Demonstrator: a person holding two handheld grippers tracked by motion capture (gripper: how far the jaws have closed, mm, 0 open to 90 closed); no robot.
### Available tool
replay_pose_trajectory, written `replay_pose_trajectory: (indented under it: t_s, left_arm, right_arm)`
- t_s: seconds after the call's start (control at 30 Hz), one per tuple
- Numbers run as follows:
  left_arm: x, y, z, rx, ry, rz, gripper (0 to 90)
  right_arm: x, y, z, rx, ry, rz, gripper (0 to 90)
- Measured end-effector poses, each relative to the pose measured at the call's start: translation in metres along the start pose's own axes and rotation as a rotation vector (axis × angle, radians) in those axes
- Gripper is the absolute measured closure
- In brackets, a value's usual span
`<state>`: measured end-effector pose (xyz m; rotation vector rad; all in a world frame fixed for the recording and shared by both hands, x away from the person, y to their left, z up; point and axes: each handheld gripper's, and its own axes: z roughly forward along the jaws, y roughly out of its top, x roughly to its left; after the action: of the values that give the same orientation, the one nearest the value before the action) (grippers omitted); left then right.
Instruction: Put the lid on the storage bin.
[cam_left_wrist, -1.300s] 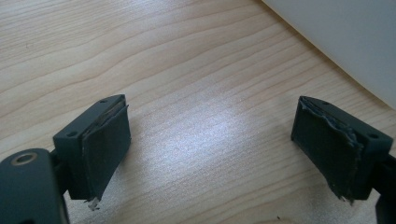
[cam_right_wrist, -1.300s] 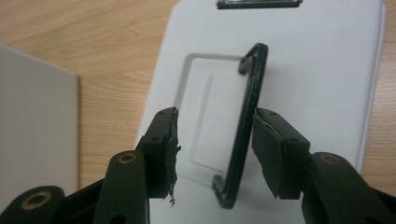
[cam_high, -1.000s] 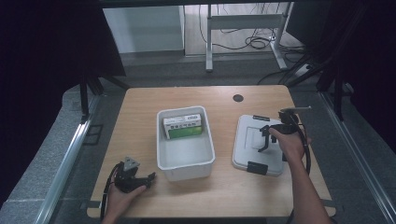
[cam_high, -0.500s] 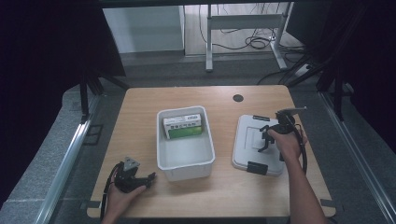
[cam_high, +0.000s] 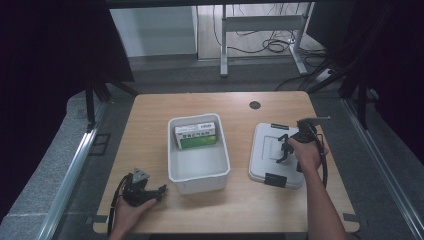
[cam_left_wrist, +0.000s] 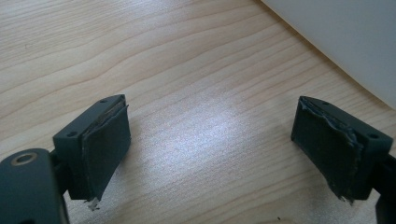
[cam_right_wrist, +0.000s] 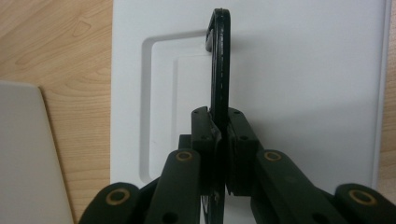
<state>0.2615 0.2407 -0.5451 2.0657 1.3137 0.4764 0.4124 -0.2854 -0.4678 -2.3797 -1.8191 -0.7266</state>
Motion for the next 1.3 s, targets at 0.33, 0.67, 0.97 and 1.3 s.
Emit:
replay_pose_trajectory:
  t_s: [0.33,0.67,0.97,1.3]
  left_arm:
    - [0.0,0.0,0.0,0.0,0.0,0.001,11.7]
    - [0.0,0.0,0.0,0.0,0.0,0.0,11.7]
    - [0.0,0.0,0.0,0.001,0.0,0.0,11.7]
    - [0.0,0.0,0.0,0.001,0.002,-0.001,11.8]
  right_arm:
    - [-0.001,-0.001,-0.003,-0.021,0.003,0.009,84.3]
    - [-0.007,-0.003,-0.016,-0.048,0.028,0.016,84.4]
    - [-0.004,-0.003,-0.033,-0.062,0.044,-0.006,84.3]
    - [0.01,-0.004,-0.067,-0.105,0.073,-0.052,84.4]
